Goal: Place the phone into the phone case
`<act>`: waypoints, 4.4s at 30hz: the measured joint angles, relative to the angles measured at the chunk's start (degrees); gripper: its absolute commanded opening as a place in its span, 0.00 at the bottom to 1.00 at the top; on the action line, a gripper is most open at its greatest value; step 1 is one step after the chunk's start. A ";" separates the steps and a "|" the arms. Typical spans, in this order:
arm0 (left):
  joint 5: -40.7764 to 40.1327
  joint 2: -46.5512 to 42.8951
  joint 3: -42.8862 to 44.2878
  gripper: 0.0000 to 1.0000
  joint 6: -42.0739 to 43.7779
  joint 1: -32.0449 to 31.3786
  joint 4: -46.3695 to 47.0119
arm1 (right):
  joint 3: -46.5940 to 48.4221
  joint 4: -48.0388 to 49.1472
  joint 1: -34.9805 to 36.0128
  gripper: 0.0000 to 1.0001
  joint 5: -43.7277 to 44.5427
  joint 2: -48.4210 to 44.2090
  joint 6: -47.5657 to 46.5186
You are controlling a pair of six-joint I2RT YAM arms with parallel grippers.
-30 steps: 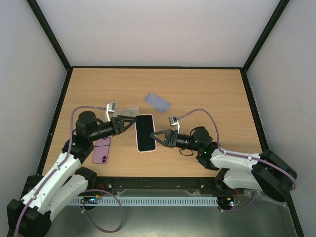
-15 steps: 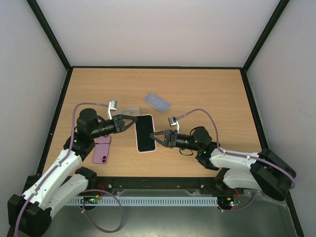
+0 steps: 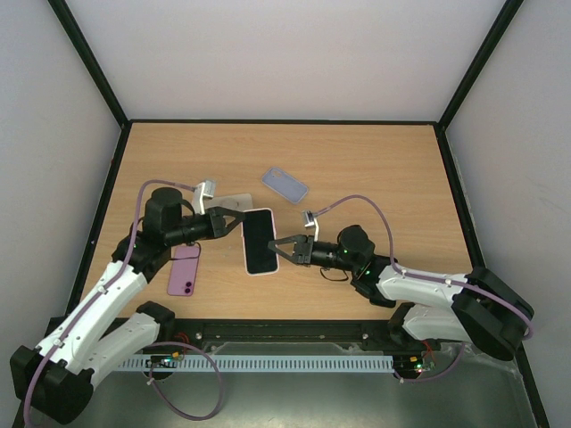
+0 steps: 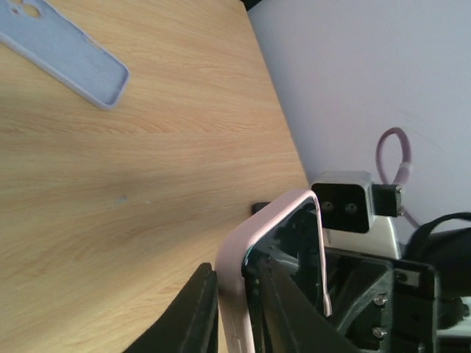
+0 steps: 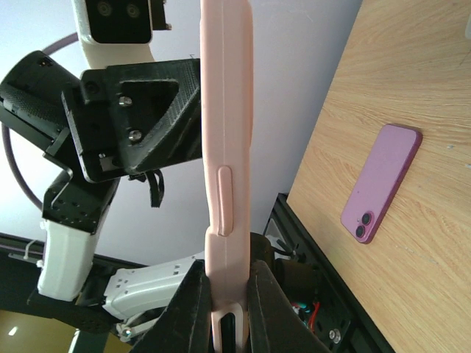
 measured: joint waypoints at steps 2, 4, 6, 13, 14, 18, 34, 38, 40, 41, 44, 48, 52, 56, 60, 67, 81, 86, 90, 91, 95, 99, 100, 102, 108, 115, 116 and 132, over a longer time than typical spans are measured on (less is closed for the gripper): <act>-0.79 -0.02 0.00 0.46 0.61 0.02 -0.46 | 0.07 -1.20 0.31 0.06 0.83 -0.13 -0.74; -1.49 -0.13 0.02 0.60 0.87 0.20 -0.52 | 0.07 -3.32 0.31 0.06 2.45 -0.26 -1.88; -2.32 -0.20 0.07 0.71 0.55 0.26 -0.63 | 0.50 -7.17 0.28 0.06 4.50 -0.26 -3.98; -6.12 -0.28 0.07 0.84 -0.20 0.28 -2.75 | 2.84 -19.69 -2.82 0.06 9.35 -0.22 -9.57; -6.40 -0.20 -0.04 0.84 -0.42 0.28 -2.82 | 2.84 -20.35 -3.76 0.06 9.62 -0.20 -9.66; -6.12 0.22 -2.08 0.81 -2.01 0.28 -1.95 | 2.84 -22.43 -6.03 0.06 11.34 -0.04 -9.70; 2.23 1.51 -21.24 0.66 -23.56 -7.23 26.62 | -2.60 -3.08 -7.85 0.07 7.74 0.52 8.04; 2.25 2.86 -21.20 0.55 -26.71 -8.70 32.35 | -2.60 0.48 -7.85 0.07 7.67 0.07 11.13; 2.21 3.41 -21.00 0.52 -27.67 -9.22 33.46 | -2.67 1.25 -7.85 0.07 7.69 0.02 11.91; 2.19 3.67 -20.81 0.50 -28.06 -9.49 33.97 | -2.73 1.49 -7.85 0.07 7.72 0.00 12.39; 2.10 4.28 -20.57 0.40 -29.07 -10.27 35.50 | -3.19 2.19 -7.85 0.07 7.74 -0.02 13.25; 1.86 4.81 -20.57 0.14 -30.25 -10.84 36.68 | -3.85 2.73 -7.85 0.07 7.72 0.00 13.97; 1.44 4.70 -19.85 0.03 -29.99 -11.08 36.09 | -4.42 2.64 -7.96 0.07 7.74 0.07 13.92; -0.46 5.16 -15.58 0.03 -26.21 -11.39 27.36 | -4.44 1.92 -8.07 0.07 8.04 0.07 13.27; -1.46 6.10 -12.22 0.05 -22.95 -11.52 20.92 | -4.02 -0.09 -8.15 0.07 8.41 -0.28 11.96; -4.85 6.54 -11.32 0.63 -21.09 -11.74 16.13 | -1.62 -9.44 -7.98 0.07 9.01 -2.82 5.46; -17.73 6.62 -7.26 1.00 -14.78 2.08 -4.72 | 1.14 -29.68 -13.62 0.09 10.62 2.60 -10.19; -23.21 6.62 -7.26 0.99 -14.05 9.90 -12.52 | 1.18 -32.24 -15.21 0.14 9.64 7.52 -13.35; -28.52 6.56 -7.34 0.99 -14.60 15.21 -17.40 | 1.36 -33.62 -15.34 0.14 10.38 7.93 -15.06; -29.20 6.51 -7.48 0.99 -14.62 16.46 -17.90 | 1.42 -33.77 -15.41 0.15 10.62 7.93 -15.43; -31.93 6.25 -9.18 0.99 -14.58 22.56 -19.76 | 1.62 -35.01 -15.56 0.20 12.68 7.93 -16.98; -34.03 6.25 -10.58 0.99 -14.60 26.08 -20.59 | 1.68 -35.82 -15.67 0.28 14.14 8.35 -17.90; -34.36 6.25 -10.91 0.99 -14.60 26.71 -20.57 | 1.70 -36.04 -15.72 0.32 14.47 8.46 -18.14; -34.73 6.34 -11.50 0.99 -14.67 27.54 -20.52 | 2.01 -36.76 -15.85 0.41 14.97 8.50 -18.40; -32.20 6.97 -15.06 0.99 -14.69 27.87 -17.94 | 3.37 -39.82 -15.89 0.65 17.18 6.36 -19.02; -27.65 6.69 -17.79 0.99 -14.58 27.87 -14.34 | 5.35 -43.85 -15.91 0.74 19.19 0.55 -19.71; -26.91 6.32 -18.12 0.99 -14.69 27.87 -13.86 | 5.57 -44.61 -15.91 0.74 19.41 -0.24 -19.74; -20.70 1.57 -21.24 0.99 -26.88 12.92 -9.77 | 15.43 -67.36 -15.93 0.73 32.87 -5.11 -19.52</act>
